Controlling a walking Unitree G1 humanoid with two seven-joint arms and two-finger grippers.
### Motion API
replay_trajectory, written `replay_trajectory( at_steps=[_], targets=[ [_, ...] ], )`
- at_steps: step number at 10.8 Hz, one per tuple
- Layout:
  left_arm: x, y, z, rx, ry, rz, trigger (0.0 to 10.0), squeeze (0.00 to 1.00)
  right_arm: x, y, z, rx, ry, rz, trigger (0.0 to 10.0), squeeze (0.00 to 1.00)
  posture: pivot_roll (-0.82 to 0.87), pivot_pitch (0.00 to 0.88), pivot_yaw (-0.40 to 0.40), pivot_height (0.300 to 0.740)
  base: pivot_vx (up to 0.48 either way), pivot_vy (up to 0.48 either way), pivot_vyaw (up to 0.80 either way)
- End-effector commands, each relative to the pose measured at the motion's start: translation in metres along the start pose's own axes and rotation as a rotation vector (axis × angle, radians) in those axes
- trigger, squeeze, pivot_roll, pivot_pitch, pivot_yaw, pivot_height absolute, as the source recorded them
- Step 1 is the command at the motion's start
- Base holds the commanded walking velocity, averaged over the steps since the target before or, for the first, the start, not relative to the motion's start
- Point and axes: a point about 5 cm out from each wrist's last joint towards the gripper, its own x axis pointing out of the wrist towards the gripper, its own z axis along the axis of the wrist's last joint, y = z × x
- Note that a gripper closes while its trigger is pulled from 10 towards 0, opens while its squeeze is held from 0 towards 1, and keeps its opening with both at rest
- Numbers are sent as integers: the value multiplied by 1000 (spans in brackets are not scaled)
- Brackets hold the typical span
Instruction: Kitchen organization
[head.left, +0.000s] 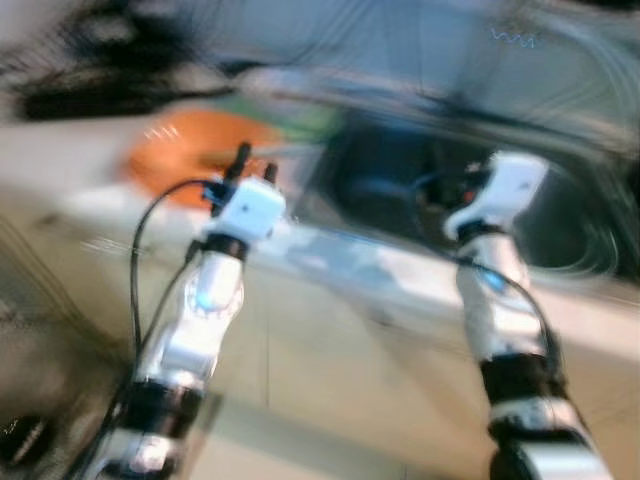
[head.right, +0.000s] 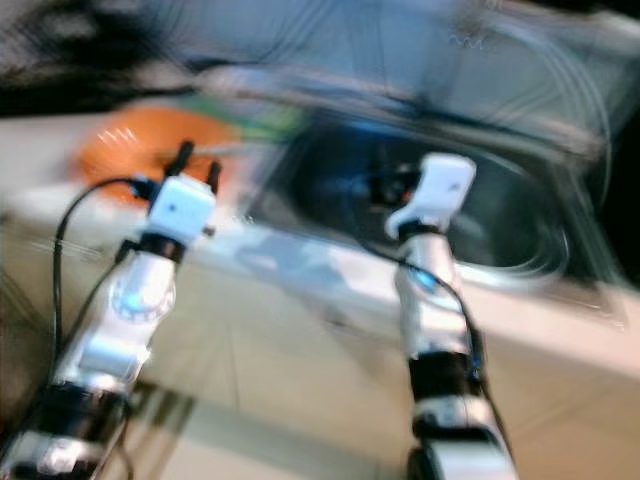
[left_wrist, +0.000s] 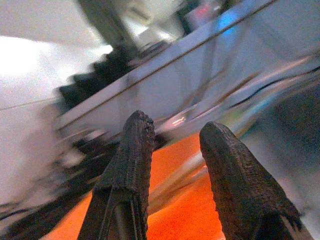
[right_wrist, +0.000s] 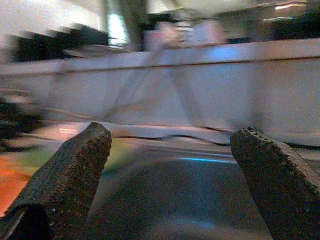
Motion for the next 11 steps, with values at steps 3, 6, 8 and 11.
replay_trajectory(
  at_steps=[3,6,8,11],
  targets=[
    [6,-14,22,-34,-92,-32,10000,0,-2,-18,2,-21,-11,-45,10000,0,204,7,-58,725,359,0,0],
    [3,-19,35,-67,-172,-85,10000,0,-2,-17,2,-13,-13,-50,10000,0,206,11,-59,725,0,0,0],
    [0,-32,45,-81,-202,-221,10000,0,-2,-18,1,-6,-12,-55,10000,0,207,11,-60,725,0,0,0],
    [6,-33,51,55,-186,-309,10000,0,-2,-15,0,2,-10,-51,10000,0,210,12,-59,725,0,0,0]
  ],
)
